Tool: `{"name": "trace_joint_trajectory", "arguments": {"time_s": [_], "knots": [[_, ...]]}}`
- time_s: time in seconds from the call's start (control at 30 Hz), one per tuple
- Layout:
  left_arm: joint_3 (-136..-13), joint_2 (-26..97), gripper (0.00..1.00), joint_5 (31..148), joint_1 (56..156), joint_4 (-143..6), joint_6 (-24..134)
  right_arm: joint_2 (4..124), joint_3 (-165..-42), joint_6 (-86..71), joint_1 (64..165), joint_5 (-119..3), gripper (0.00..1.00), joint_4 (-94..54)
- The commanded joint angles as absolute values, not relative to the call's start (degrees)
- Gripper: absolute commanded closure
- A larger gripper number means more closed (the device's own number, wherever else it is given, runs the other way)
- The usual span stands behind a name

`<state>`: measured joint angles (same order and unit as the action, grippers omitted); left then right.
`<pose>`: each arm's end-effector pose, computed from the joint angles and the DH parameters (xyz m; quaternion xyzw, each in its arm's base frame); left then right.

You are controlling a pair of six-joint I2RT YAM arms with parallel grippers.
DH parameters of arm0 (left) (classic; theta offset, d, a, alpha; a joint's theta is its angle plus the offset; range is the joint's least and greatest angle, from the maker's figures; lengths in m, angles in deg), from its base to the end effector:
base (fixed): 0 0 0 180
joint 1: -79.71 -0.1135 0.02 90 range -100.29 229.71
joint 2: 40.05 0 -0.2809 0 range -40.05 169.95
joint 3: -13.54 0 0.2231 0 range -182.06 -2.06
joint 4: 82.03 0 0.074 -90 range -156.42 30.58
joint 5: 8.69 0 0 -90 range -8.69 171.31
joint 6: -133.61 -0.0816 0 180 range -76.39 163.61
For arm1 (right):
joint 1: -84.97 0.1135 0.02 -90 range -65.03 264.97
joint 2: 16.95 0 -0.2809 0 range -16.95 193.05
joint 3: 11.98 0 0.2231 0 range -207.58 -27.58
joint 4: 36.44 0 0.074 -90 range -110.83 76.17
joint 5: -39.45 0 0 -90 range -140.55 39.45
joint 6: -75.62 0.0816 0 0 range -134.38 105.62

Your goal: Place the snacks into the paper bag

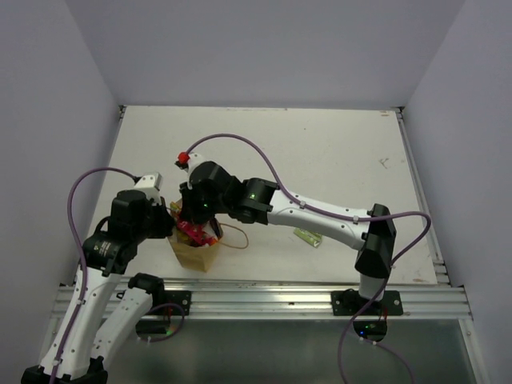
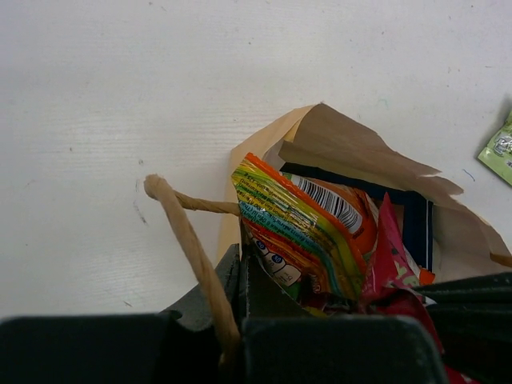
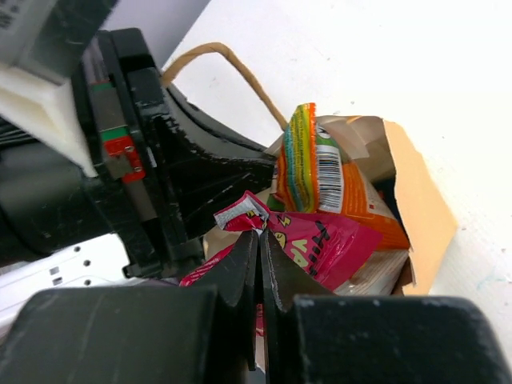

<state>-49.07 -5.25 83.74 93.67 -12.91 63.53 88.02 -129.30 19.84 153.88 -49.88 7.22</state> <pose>0.0996 -0.0283 0.2752 -0.0386 0.9101 -0.1386 0.3886 0.1605 0.4134 0.3517 -0.2571 0.8329 0.3807 0.3086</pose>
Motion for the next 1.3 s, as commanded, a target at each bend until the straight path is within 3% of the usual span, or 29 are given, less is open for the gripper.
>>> {"name": "trace_joint_trajectory", "arguments": {"time_s": [0.0,0.57,0.67,0.7,0.8,0.9,1.0,1.27], "knots": [[-49.4,-6.0,1.0,85.1,94.1,-16.0,62.2,90.3,-131.8,17.8,154.7,-45.7,1.0,10.1],[-49.2,-6.7,1.0,84.9,94.2,-16.4,62.2,94.1,-131.1,14.1,158.2,-40.0,1.0,16.7],[-49.0,-6.5,1.0,85.1,94.3,-16.6,62.2,92.3,-134.8,12.7,158.1,-36.9,0.82,18.1],[-49.0,-6.5,1.0,85.2,94.3,-16.5,62.1,90.8,-137.9,12.3,158.2,-34.4,0.66,19.8],[-48.9,-6.3,1.0,85.2,94.3,-16.6,62.2,87.0,-143.5,10.2,158.1,-29.6,0.41,23.4],[-48.8,-6.2,1.0,85.1,94.4,-16.8,62.2,82.2,-143.9,8.7,157.7,-22.1,0.27,27.1],[-48.6,-6.0,1.0,85.3,94.4,-17.3,62.2,77.8,-135.1,10.0,154.6,-18.5,0.2,27.6],[-48.5,-5.7,1.0,85.3,94.5,-17.5,62.2,65.6,-101.2,22.8,139.6,-22.8,0.21,24.1]]}}
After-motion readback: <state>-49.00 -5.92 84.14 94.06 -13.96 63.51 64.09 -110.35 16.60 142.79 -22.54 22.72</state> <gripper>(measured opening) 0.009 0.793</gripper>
